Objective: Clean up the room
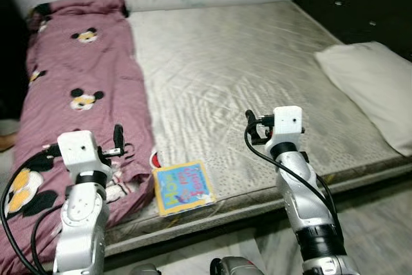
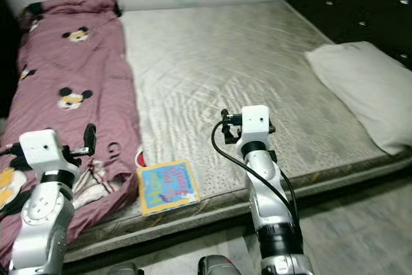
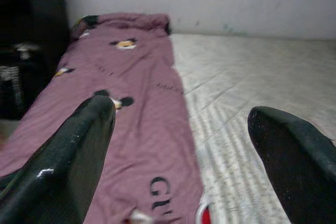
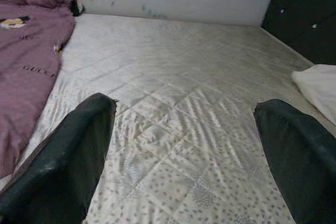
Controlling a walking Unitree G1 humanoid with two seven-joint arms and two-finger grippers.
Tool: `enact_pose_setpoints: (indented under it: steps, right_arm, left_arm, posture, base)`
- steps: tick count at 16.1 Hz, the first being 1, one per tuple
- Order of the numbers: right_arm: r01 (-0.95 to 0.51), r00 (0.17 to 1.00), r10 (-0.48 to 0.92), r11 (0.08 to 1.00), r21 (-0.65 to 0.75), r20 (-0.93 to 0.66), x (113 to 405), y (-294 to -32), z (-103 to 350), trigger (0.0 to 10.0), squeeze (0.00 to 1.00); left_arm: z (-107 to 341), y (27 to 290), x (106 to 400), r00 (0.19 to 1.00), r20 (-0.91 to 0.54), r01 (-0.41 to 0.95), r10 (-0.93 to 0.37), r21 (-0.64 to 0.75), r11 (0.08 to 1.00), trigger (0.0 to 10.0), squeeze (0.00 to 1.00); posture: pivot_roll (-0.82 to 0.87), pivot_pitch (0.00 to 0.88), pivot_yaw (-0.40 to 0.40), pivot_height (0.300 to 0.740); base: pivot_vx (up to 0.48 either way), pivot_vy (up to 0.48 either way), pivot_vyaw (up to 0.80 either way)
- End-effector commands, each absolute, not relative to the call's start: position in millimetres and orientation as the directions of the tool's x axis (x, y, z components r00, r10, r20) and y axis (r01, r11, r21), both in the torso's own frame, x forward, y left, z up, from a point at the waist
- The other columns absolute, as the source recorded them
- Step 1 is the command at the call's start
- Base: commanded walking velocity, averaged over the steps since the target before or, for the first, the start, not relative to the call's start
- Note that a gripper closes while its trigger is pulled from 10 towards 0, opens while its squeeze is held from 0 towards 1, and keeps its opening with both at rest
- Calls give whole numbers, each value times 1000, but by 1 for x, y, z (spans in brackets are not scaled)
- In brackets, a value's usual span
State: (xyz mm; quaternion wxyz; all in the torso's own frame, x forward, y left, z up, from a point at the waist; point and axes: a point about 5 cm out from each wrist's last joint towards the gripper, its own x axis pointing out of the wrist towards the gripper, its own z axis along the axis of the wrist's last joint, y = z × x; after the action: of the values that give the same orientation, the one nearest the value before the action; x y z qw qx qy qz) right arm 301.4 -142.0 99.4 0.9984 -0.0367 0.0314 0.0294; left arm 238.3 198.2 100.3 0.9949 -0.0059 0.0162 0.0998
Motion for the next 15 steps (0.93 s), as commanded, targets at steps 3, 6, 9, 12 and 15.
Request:
enact_pose_setpoints:
  steps: [3, 6, 9, 12, 15]
  right_arm:
    - [-51, 998, 48, 997, -60, -49, 299, -151, 107, 10000, 0]
    - [-22, 999, 20, 998, -59, -35, 294, -151, 107, 10000, 0]
    - [-12, 1000, 12, 997, -75, -7, 292, -152, 111, 10000, 0]
    - [-38, 999, 38, 996, -79, -11, 293, -151, 111, 10000, 0]
    - [-58, 998, 57, 995, -82, -15, 294, -148, 112, 10000, 0]
  left_arm:
    - [102, 191, 235, 981, -26, -194, 193, -8, 981, 10000, 0]
    - [104, 189, 239, 985, -18, -174, 174, -14, 985, 10000, 0]
    - [106, 193, 240, 982, -6, -189, 189, -11, 982, 10000, 0]
    - [105, 196, 238, 977, -15, -211, 211, -16, 977, 10000, 0]
    - [105, 195, 239, 977, -20, -214, 214, -14, 977, 10000, 0]
  posture:
    - [-46, 0, -25, 740]
    - [-59, 0, 3, 740]
    - [-67, 0, 9, 740]
    - [-61, 0, -2, 740]
    - [-62, 0, -3, 740]
  base:
    - [0, 0, 0]
    - [0, 0, 0]
    - [0, 0, 0]
    - [0, 0, 0]
    - [0, 0, 0]
